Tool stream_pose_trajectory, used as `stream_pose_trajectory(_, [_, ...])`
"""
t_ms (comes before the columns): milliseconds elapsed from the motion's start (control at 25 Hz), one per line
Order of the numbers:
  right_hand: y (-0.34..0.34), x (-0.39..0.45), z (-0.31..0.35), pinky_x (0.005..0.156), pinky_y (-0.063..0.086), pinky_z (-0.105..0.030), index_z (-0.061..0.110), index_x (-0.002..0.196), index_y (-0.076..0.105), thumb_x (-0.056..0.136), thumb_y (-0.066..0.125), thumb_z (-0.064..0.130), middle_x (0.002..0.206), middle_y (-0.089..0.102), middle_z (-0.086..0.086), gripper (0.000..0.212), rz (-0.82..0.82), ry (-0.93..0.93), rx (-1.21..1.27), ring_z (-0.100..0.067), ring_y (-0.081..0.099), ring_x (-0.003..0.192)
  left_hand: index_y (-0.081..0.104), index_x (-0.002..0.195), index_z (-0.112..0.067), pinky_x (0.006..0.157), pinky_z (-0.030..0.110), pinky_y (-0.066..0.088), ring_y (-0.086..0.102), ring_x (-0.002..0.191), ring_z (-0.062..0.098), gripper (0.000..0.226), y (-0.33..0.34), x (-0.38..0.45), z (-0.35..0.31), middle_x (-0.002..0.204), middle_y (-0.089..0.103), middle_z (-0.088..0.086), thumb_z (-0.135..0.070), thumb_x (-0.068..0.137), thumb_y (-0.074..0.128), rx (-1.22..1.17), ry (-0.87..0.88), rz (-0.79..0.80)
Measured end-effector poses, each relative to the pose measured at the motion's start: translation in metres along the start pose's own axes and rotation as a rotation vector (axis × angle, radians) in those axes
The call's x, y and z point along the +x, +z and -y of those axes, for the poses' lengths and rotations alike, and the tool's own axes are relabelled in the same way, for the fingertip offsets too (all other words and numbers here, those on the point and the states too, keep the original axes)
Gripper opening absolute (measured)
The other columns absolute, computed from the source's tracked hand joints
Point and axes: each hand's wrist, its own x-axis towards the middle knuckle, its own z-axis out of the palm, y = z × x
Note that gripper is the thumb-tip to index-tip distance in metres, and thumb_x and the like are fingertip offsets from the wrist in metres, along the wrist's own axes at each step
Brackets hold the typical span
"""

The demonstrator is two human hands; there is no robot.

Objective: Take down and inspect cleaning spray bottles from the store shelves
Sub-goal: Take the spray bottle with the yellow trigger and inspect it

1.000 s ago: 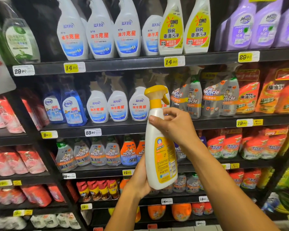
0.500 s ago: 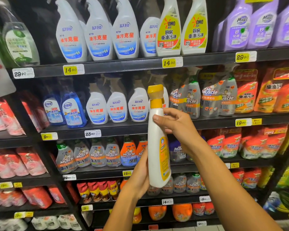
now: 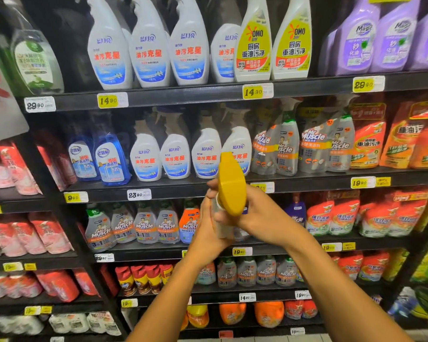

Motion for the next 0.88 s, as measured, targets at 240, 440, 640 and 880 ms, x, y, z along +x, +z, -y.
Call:
stream_pose_trajectory(240, [0.009, -0.005, -0.009, 0.093, 0.049, -0.05, 0.002, 0.116, 0.064, 0.083, 0.069, -0.01, 0.111, 0.069, -0.013, 0.035, -0.052, -0.07, -0.142, -0.03, 0.064, 0.106, 0.047, 0.114, 0.005, 0.072, 0.044, 0.056, 0.054, 0.111, 0.038, 0.065, -0.005, 0.014, 0.026, 0.11, 0.055, 0.023, -0.029, 0.065, 0.072, 0.118, -0.032, -0.069])
stream_pose_trajectory(440, [0.009, -0.007, -0.005, 0.092, 0.051, -0.044, 0.003, 0.115, 0.066, 0.082, 0.071, -0.01, 0.109, 0.071, -0.009, 0.035, -0.033, -0.047, -0.124, -0.024, 0.066, 0.105, 0.048, 0.115, 0.006, 0.078, 0.043, 0.058, 0.055, 0.109, 0.042, 0.072, -0.005, 0.009, 0.026, 0.109, 0.058, 0.021, -0.034, 0.06, 0.072, 0.068, -0.014, -0.091])
stream_pose_trajectory(640, [-0.002, -0.005, 0.005, 0.097, 0.052, -0.037, 0.013, 0.121, 0.066, 0.077, 0.083, 0.008, 0.114, 0.072, -0.003, 0.047, -0.073, 0.0, -0.001, -0.02, 0.065, 0.11, 0.047, 0.102, -0.01, 0.058, 0.021, 0.041, 0.054, 0.085, 0.034, 0.046, -0.004, 0.009, 0.003, 0.091, 0.05, 0.004, -0.021, 0.064, 0.069, 0.127, 0.071, 0.004])
stream_pose_trajectory(880, [-0.015, 0.009, 0.001, 0.091, 0.051, -0.021, 0.015, 0.131, 0.053, 0.079, 0.071, 0.057, 0.127, 0.066, 0.0, 0.069, -0.041, 0.022, 0.028, -0.008, 0.061, 0.116, 0.05, 0.119, -0.025, 0.074, 0.024, 0.054, 0.064, 0.092, 0.009, 0.058, -0.003, -0.019, -0.048, 0.102, 0.064, -0.004, -0.021, 0.066, 0.074, -0.176, -0.019, 0.251])
